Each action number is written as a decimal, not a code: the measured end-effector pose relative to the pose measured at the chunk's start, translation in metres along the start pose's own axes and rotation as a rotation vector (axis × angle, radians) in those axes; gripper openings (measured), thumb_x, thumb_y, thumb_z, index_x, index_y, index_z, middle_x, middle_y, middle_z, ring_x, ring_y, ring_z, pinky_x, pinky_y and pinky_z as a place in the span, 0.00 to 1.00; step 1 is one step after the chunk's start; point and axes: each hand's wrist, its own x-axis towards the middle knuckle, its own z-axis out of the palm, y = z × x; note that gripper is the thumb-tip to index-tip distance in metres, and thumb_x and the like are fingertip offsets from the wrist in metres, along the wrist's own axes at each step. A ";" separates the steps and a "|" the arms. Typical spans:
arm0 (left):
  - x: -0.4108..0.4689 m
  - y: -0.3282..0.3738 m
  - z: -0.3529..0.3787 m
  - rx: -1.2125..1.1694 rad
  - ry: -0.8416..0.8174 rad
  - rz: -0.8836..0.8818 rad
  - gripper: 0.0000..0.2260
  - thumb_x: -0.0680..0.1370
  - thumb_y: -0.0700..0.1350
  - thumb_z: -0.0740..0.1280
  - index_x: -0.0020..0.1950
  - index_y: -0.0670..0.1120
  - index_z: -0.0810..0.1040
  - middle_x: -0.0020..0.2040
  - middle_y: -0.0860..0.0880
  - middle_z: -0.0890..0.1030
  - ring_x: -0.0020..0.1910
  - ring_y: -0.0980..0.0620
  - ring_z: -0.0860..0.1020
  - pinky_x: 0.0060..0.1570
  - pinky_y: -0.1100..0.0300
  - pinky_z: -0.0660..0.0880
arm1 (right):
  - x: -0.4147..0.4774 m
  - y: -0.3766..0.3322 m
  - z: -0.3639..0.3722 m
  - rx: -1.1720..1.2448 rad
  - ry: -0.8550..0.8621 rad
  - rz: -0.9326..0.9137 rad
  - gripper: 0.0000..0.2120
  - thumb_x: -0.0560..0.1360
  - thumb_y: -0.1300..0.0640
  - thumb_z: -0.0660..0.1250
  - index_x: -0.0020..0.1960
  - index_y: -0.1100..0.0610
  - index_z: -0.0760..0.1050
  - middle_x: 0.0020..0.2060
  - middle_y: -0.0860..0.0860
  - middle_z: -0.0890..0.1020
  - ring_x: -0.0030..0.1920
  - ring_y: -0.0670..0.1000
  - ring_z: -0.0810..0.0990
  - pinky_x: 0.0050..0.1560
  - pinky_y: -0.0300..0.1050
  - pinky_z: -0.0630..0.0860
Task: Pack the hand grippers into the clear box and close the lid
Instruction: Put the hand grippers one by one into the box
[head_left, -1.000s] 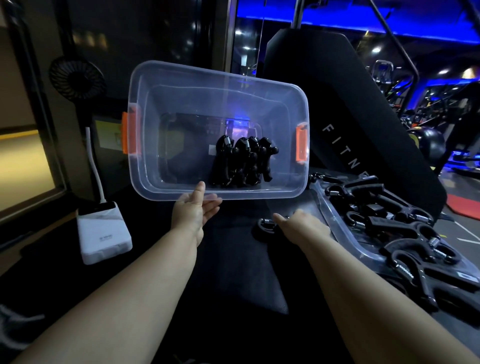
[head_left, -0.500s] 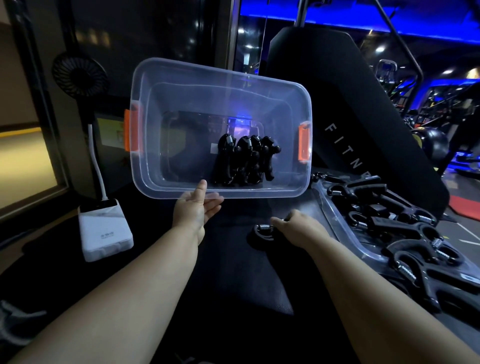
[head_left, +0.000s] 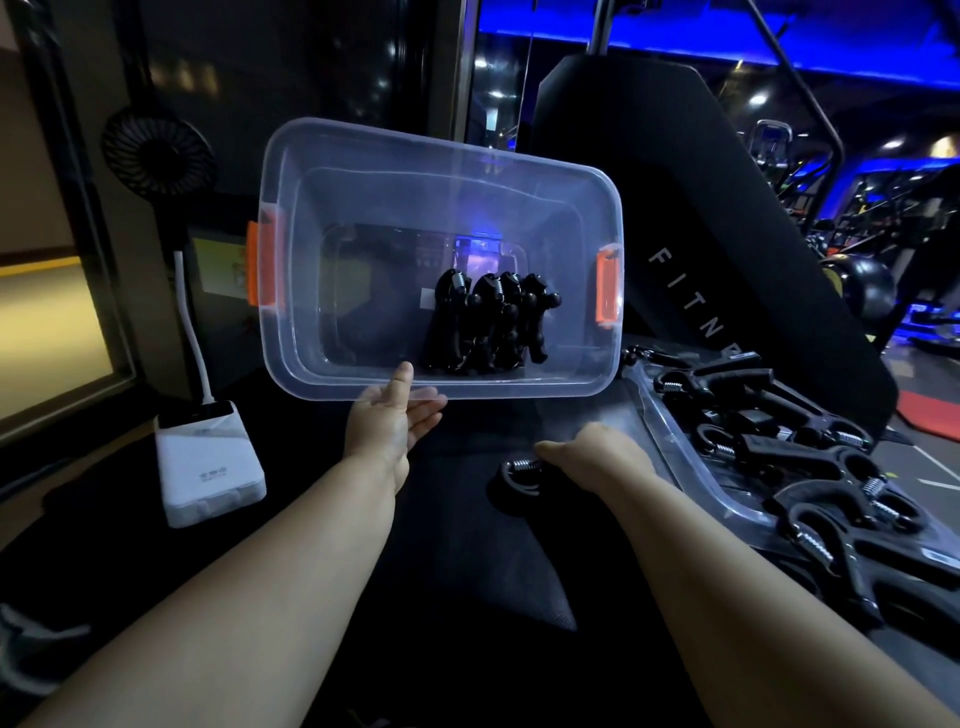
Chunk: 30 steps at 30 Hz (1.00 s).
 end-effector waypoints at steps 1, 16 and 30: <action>0.000 0.000 0.000 -0.001 -0.001 -0.001 0.09 0.78 0.50 0.66 0.50 0.45 0.72 0.36 0.47 0.83 0.35 0.51 0.83 0.42 0.57 0.81 | -0.002 -0.001 -0.001 0.000 0.018 -0.021 0.19 0.71 0.37 0.63 0.42 0.54 0.75 0.35 0.48 0.76 0.35 0.50 0.74 0.33 0.42 0.66; 0.002 0.000 0.001 -0.008 0.008 -0.009 0.09 0.78 0.51 0.66 0.49 0.45 0.72 0.36 0.46 0.83 0.32 0.52 0.83 0.41 0.57 0.81 | -0.035 -0.011 -0.017 0.093 0.341 -0.522 0.13 0.71 0.40 0.65 0.42 0.48 0.70 0.38 0.43 0.74 0.45 0.47 0.70 0.51 0.46 0.62; 0.003 -0.001 0.000 -0.016 0.008 -0.012 0.09 0.78 0.50 0.66 0.49 0.45 0.72 0.36 0.46 0.83 0.32 0.51 0.83 0.36 0.59 0.81 | -0.046 0.010 -0.017 0.445 0.094 -0.464 0.08 0.74 0.43 0.66 0.47 0.45 0.69 0.37 0.46 0.78 0.37 0.47 0.75 0.42 0.48 0.72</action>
